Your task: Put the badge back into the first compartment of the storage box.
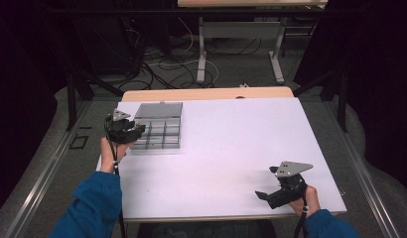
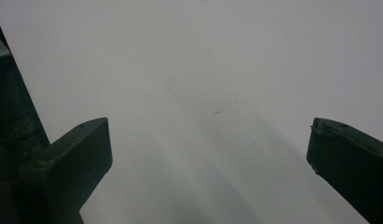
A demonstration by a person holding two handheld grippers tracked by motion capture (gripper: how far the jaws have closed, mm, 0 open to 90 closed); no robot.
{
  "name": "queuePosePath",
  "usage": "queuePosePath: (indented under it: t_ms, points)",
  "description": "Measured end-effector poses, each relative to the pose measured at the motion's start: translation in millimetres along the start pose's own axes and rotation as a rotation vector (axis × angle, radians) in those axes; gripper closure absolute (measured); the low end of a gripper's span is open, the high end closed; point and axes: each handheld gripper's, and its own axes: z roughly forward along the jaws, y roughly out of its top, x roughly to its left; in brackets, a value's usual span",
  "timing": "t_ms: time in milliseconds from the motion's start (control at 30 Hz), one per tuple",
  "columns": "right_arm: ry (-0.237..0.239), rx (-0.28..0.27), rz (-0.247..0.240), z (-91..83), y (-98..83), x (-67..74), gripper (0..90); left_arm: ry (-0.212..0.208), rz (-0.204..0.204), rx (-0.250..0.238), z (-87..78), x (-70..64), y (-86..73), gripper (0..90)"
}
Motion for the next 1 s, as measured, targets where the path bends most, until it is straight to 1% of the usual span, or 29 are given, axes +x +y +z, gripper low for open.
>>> queuePosePath:
  t_ms: [33, 67, 100, 133, 167, 200, 233, 300, 333, 367, 433, 467, 500, 533, 600, 633, 667, 700, 733, 767, 833, 867, 900, 933, 967, 1000]
  points:
    - [0.002, 0.008, 0.0, -0.5, 0.1, -0.2, 0.0, -0.007, -0.004, 0.009, 0.3, 0.1, 1.0, 50.9]
    - [-0.001, -0.003, -0.003, 0.0, -0.3, -0.4, 0.0, -0.003, -0.011, 0.005, 1.2, 0.1, 2.2, 50.9]
    - [-0.003, -0.006, 0.003, -0.2, -0.7, 0.0, 0.0, -0.004, -0.011, 0.012, 1.6, 0.3, 3.2, 50.9]
    - [-0.002, -0.003, 0.005, -0.5, -0.7, -0.1, 0.0, 0.0, 0.002, 0.011, 2.9, 1.2, 4.1, 50.9]
    - [-0.005, -0.003, 0.009, -1.0, -0.8, 0.1, 0.0, 0.003, 0.007, 0.017, 3.6, 1.8, 4.6, 50.9]
    - [-0.001, -0.008, -0.001, -0.8, -0.8, -0.8, 0.0, 0.003, 0.003, 0.02, 4.8, 1.8, 5.0, 50.9]
    - [-0.004, -0.007, 0.008, -1.0, -0.9, -0.1, 0.0, 0.003, 0.003, 0.016, 6.2, 2.2, 5.1, 50.9]
    - [-0.002, -0.005, 0.004, -0.7, -1.0, -0.3, 0.0, 0.008, 0.005, 0.026, 7.7, 3.3, 5.5, 50.9]
    - [-0.002, -0.01, -0.008, 0.1, -1.0, -1.0, 0.0, 0.008, -0.007, 0.019, 9.1, 3.0, 5.0, 51.0]
    - [0.001, -0.007, -0.01, 0.2, -1.0, -1.1, 0.0, 0.016, 0.003, 0.018, 9.7, 4.1, 5.4, 50.9]
    - [-0.004, -0.015, -0.003, 1.3, -1.3, -0.6, 0.0, 0.016, -0.009, 0.023, 10.5, 5.2, 5.8, 50.9]
    - [-0.004, -0.014, -0.005, 1.5, -1.4, -0.9, 0.0, 0.019, -0.007, 0.027, 10.8, 6.1, 6.2, 50.9]
    - [-0.004, -0.013, -0.01, 1.3, -1.4, -1.2, 0.0, 0.026, -0.01, 0.016, 12.1, 6.5, 6.3, 50.9]
    - [-0.006, -0.014, -0.008, 1.3, -1.5, -0.9, 0.0, 0.027, -0.007, 0.019, 12.2, 7.9, 7.2, 50.9]
    - [-0.009, -0.009, -0.009, 0.1, -1.0, -0.8, 0.0, 0.031, -0.014, 0.022, 13.2, 8.9, 8.5, 50.9]
    - [-0.009, -0.006, -0.011, -0.4, -0.7, -0.8, 0.0, 0.038, -0.015, 0.009, 14.8, 9.3, 8.7, 50.9]
    - [-0.011, -0.007, -0.009, -0.3, -0.9, -0.8, 0.0, 0.035, -0.015, 0.018, 15.3, 9.9, 9.6, 50.9]
    - [-0.018, -0.01, -0.006, -0.1, -1.2, -0.5, 0.0, 0.041, -0.014, 0.013, 16.4, 10.4, 10.2, 50.9]
    - [-0.013, -0.005, -0.008, -0.4, -1.2, -0.9, 0.0, 0.043, -0.013, 0.018, 17.0, 10.8, 10.6, 50.9]
    - [-0.012, -0.002, 0.006, -0.7, -1.5, 0.0, 0.0, 0.045, -0.014, 0.017, 18.3, 11.1, 10.5, 50.9]
    - [-0.02, -0.01, -0.005, 0.0, -1.6, -0.6, 0.0, 0.05, -0.017, 0.014, 21.1, 11.1, 10.2, 50.9]
    - [-0.015, -0.009, -0.008, -0.1, -1.4, -0.9, 0.0, 0.047, -0.029, 0.016, 22.2, 10.6, 9.9, 50.9]
    - [-0.014, -0.009, -0.009, 0.3, -1.4, -1.0, 0.0, 0.048, -0.031, 0.014, 23.7, 10.5, 9.1, 50.9]
    - [-0.015, -0.014, -0.006, 1.1, -1.6, -0.8, 0.0, 0.047, -0.025, 0.022, 24.5, 11.2, 9.0, 50.9]
    - [-0.021, -0.008, -0.012, 1.0, -1.5, -0.9, 0.0, 0.048, -0.031, 0.024, 25.4, 11.4, 8.6, 50.9]
    - [-0.018, -0.005, -0.007, 1.2, -1.5, -0.7, 0.0, 0.051, -0.029, 0.029, 26.0, 12.0, 8.6, 50.9]
